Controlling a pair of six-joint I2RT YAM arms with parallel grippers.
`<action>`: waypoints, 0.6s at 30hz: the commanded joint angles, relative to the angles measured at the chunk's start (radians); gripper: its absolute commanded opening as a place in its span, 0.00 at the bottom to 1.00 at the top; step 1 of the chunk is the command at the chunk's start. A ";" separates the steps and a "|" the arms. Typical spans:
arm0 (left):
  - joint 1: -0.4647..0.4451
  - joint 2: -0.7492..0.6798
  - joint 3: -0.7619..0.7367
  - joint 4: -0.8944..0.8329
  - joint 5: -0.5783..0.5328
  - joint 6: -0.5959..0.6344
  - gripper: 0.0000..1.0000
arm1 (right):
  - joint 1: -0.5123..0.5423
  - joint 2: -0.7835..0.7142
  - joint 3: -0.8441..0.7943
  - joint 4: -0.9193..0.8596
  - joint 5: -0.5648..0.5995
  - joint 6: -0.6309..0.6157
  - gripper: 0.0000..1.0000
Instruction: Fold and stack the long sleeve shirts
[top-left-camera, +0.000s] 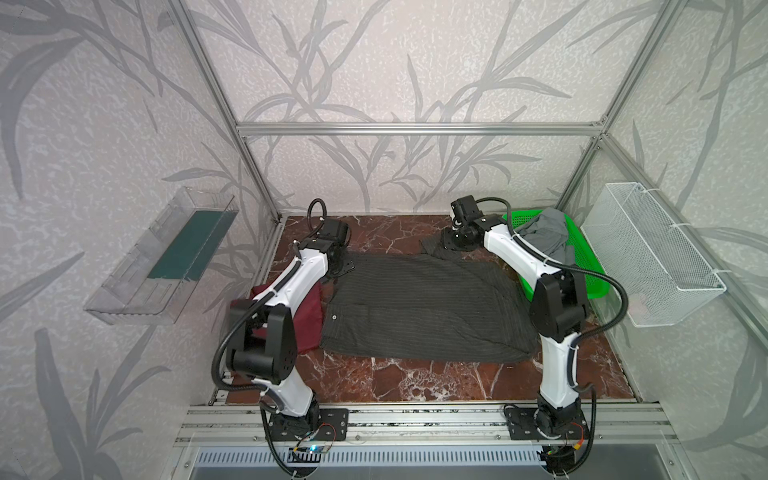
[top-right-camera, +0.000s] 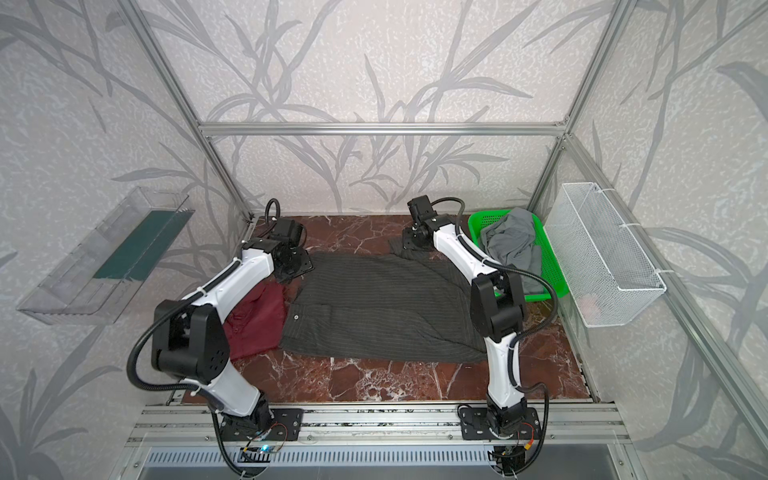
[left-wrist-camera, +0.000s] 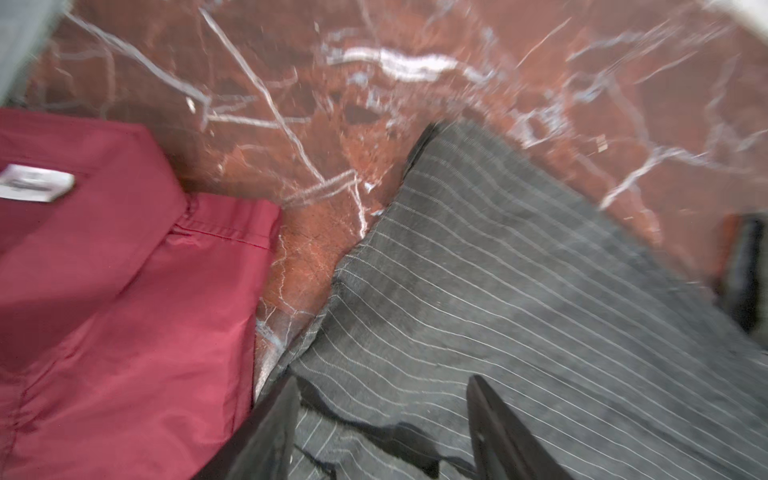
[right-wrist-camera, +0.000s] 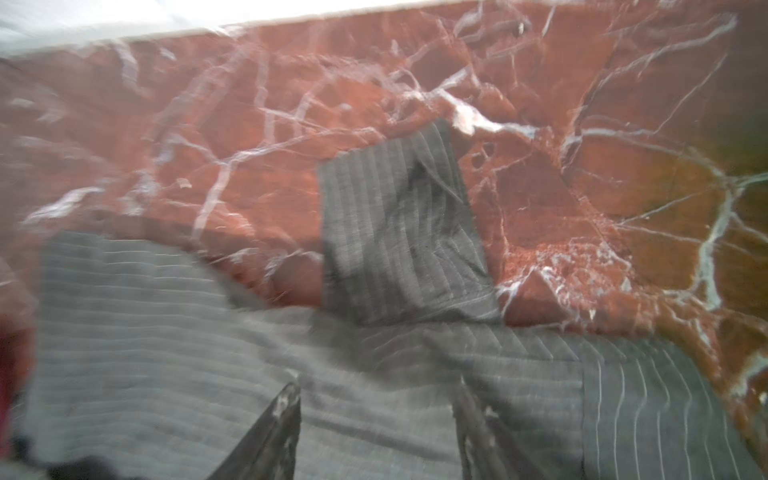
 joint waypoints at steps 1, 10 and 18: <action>0.013 0.077 0.101 -0.058 0.014 0.032 0.65 | -0.020 0.135 0.197 -0.175 0.018 -0.052 0.60; 0.041 0.160 0.141 -0.045 0.039 0.070 0.64 | -0.031 0.418 0.576 -0.334 0.082 -0.081 0.59; 0.063 0.170 0.137 -0.026 0.067 0.061 0.63 | -0.051 0.492 0.635 -0.328 0.085 -0.076 0.48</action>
